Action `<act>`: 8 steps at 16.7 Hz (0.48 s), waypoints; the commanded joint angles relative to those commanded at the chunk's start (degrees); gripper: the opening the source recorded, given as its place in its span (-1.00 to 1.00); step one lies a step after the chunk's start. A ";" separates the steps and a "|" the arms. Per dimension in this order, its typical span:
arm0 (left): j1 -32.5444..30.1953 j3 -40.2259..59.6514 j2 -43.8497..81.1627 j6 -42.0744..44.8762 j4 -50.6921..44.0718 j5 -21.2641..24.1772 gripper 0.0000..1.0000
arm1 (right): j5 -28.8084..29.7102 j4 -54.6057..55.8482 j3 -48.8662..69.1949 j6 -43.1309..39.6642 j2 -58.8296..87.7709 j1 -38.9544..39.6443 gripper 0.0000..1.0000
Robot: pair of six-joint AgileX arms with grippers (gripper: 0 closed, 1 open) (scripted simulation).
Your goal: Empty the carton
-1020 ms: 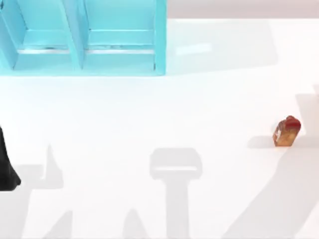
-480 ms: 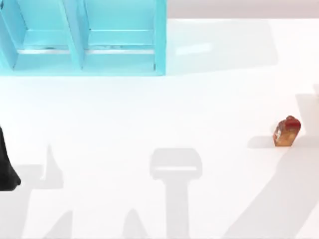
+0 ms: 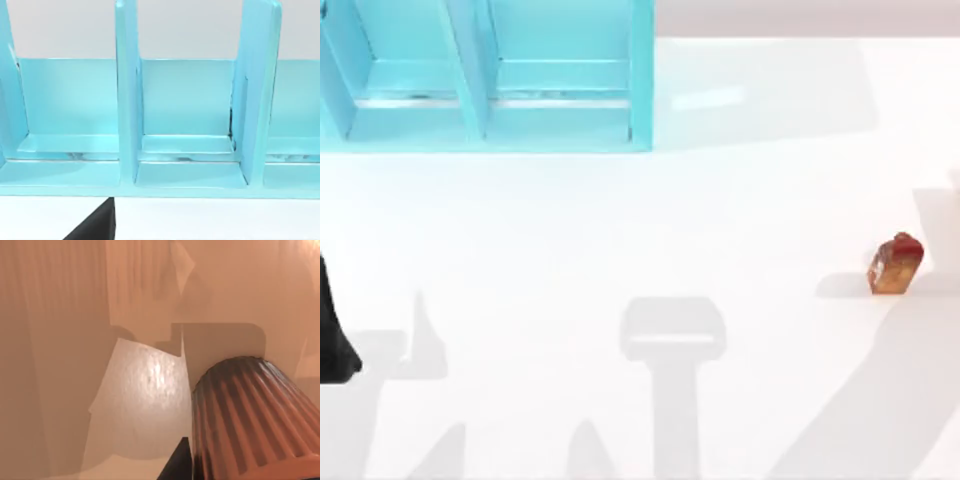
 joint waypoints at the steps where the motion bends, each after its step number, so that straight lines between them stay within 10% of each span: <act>1: 0.00 0.00 0.00 0.00 0.00 0.00 1.00 | -0.02 -0.13 0.07 0.01 0.02 0.05 -1.00; 8: 0.00 0.00 0.00 0.00 0.00 0.00 1.00 | -0.34 -11.94 9.93 0.49 0.31 1.44 -1.00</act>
